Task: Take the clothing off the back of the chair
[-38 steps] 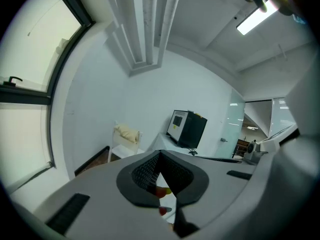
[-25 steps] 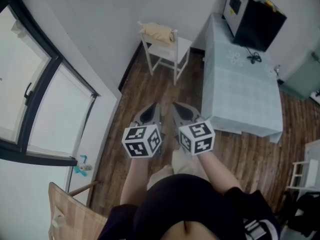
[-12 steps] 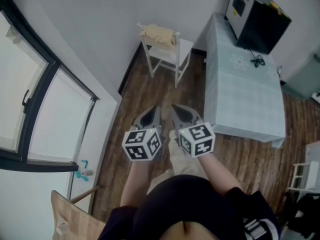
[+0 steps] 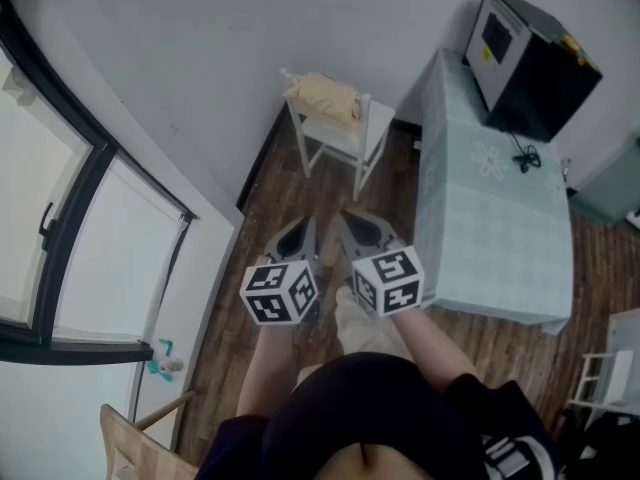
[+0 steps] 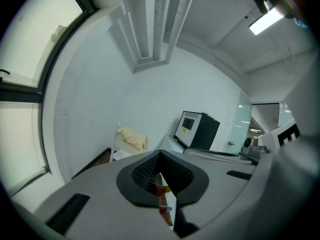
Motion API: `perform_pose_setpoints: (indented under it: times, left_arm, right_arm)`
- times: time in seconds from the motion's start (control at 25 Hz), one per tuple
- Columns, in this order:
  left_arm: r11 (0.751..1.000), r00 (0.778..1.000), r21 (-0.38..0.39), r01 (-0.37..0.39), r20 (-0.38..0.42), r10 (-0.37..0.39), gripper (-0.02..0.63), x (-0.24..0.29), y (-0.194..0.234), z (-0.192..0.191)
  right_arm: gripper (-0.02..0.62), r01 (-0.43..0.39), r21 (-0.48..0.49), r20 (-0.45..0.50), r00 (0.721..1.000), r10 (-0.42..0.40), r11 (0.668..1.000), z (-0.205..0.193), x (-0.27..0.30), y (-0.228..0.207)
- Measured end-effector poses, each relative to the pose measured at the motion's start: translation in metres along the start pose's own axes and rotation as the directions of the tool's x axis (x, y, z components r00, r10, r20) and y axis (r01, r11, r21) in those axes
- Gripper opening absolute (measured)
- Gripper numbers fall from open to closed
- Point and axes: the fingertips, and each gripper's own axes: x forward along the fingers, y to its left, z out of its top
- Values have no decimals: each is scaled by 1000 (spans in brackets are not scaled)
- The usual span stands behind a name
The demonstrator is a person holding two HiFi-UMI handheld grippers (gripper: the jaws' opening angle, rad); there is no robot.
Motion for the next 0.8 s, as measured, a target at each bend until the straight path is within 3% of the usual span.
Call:
perform_pose_setpoints:
  times: [0.8]
  left_arm:
    - [999,999,-15,-40,21,40,-2,156,39,72]
  right_arm:
    - [11,-68,-29,-18,998,67,997,50,131,-108]
